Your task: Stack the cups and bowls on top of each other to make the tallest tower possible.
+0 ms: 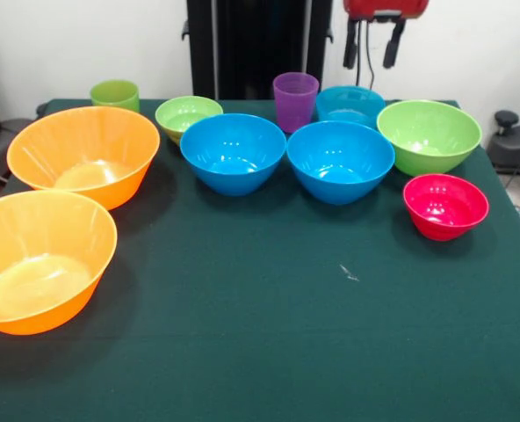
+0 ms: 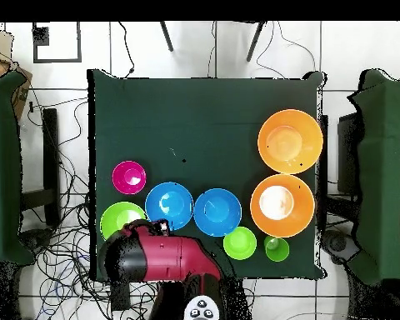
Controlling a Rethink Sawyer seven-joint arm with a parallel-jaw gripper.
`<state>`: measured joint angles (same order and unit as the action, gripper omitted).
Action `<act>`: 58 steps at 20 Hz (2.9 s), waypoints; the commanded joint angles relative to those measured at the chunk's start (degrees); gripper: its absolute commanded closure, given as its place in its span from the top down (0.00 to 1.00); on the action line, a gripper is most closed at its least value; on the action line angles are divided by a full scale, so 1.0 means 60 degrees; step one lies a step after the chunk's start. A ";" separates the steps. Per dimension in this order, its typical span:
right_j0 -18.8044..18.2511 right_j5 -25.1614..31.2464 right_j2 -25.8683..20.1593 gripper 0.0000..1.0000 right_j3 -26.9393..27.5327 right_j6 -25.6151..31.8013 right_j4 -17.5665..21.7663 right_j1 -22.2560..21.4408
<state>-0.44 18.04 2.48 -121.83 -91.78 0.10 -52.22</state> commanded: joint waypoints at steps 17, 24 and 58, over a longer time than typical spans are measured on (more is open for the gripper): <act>-0.0723 0.2440 -0.0178 1.00 0.3010 0.0162 0.0711 0.0802; -0.0860 0.3100 -0.0368 1.00 0.3720 0.0303 0.0896 0.0988; -0.2549 0.5899 -0.1848 1.00 0.7940 0.2252 0.2134 0.3166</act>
<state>-14.50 44.86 -1.47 -81.94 -91.78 7.29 -35.59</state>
